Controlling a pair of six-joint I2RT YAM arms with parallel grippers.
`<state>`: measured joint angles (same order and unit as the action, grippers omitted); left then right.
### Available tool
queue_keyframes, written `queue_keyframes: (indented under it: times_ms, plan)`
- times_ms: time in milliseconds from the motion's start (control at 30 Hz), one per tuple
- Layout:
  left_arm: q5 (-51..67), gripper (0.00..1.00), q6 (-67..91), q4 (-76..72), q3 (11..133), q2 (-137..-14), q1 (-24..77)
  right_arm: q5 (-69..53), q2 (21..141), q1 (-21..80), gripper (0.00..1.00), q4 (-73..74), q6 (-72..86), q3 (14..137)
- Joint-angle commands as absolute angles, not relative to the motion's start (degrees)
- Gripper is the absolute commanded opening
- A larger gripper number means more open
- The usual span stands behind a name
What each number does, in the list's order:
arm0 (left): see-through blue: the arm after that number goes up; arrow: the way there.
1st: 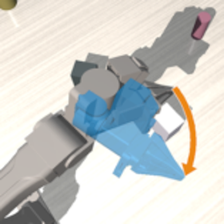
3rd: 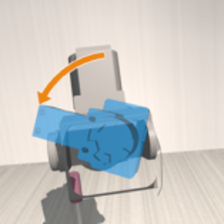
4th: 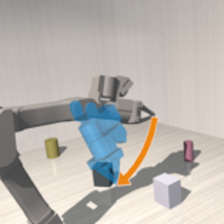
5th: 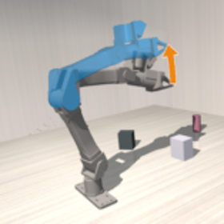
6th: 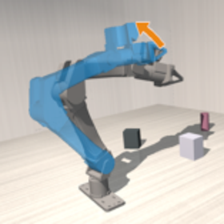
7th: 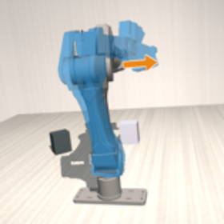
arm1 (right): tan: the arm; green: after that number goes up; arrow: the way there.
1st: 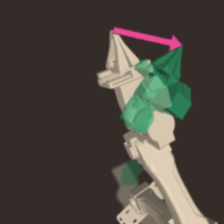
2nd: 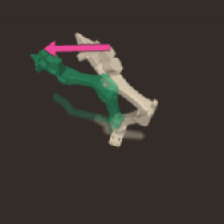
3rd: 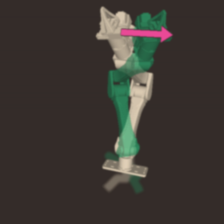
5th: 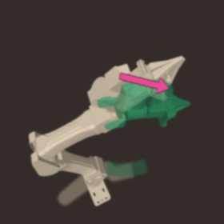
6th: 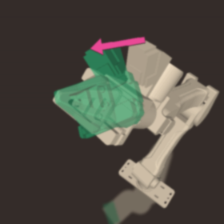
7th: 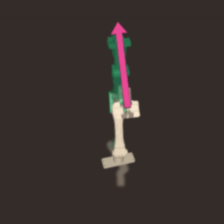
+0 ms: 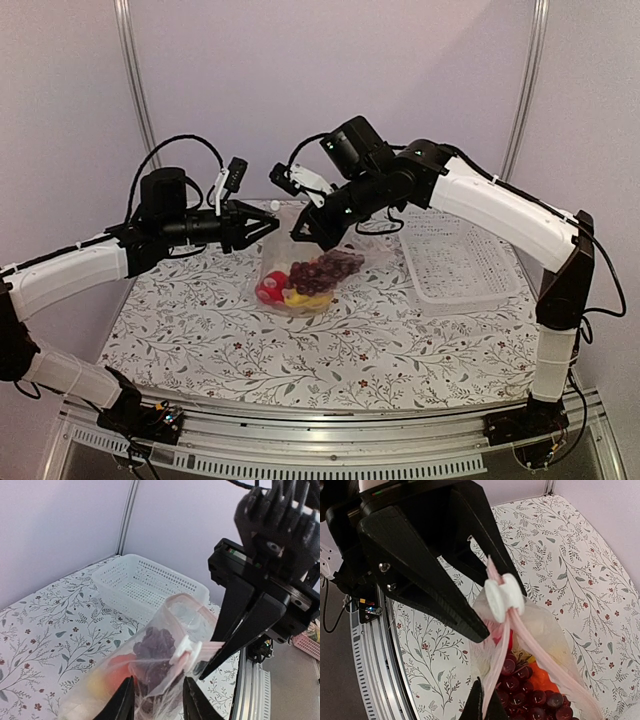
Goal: Place the food in the zip-top bag and seal the zipper
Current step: Pass from the left arm to the right, then pass from the right arm to the left
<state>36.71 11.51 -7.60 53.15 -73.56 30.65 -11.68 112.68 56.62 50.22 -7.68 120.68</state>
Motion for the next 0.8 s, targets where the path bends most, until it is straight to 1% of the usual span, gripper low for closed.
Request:
queue_keyframes:
  times_ms: [0, 100, 167, 267, 433, 500, 533, 633, 700, 767]
  plan:
    - [38.42, 0.31, 9.52, -6.64, 55.5, -74.18, 31.06, -14.33, 109.82, 56.87, 0.0, 48.88, -8.61, 118.8]
    - [39.79, 0.3, 9.95, -7.92, 55.72, -74.97, 31.07, -14.16, 108.85, 56.87, 0.0, 49.08, -9.02, 117.13]
    - [40.93, 0.27, 10.29, -8.63, 56.08, -75.79, 31.03, -13.75, 108.48, 56.87, 0.0, 49.15, -9.3, 116.56]
    - [42.21, 0.2, 10.4, -8.82, 56.79, -76.88, 31.18, -13.3, 108.37, 56.88, 0.0, 49.14, -9.15, 116.69]
    - [42.71, 0.04, 9.94, -9.32, 57.09, -77.34, 31.18, -11.34, 108.37, 56.87, 0.01, 49.38, -9.07, 117.09]
    - [42.63, 0.01, 9.75, -9.0, 57.4, -77.14, 31.2, -9.95, 108.3, 56.87, 0.11, 49.98, -9.18, 117.84]
    - [42.52, 0.0, 9.46, -8.55, 57.72, -77.02, 31.27, -9.53, 108.16, 56.89, 0.17, 50.32, -9.29, 118.46]
    - [41.6, 0.0, 7.43, -5.05, 59.0, -76.17, 31.84, -8.14, 106.86, 56.87, 0.31, 50.05, -10.02, 119.69]
    - [40.64, 0.0, 5.09, -1.7, 60.19, -75.37, 32.32, -7.42, 106.17, 56.87, 0.36, 49.59, -10.89, 120.69]
    - [39.71, 0.0, 3.17, 2.5, 60.92, -74.51, 32.82, -6.59, 105.85, 56.87, 0.37, 48.84, -11.6, 121.29]
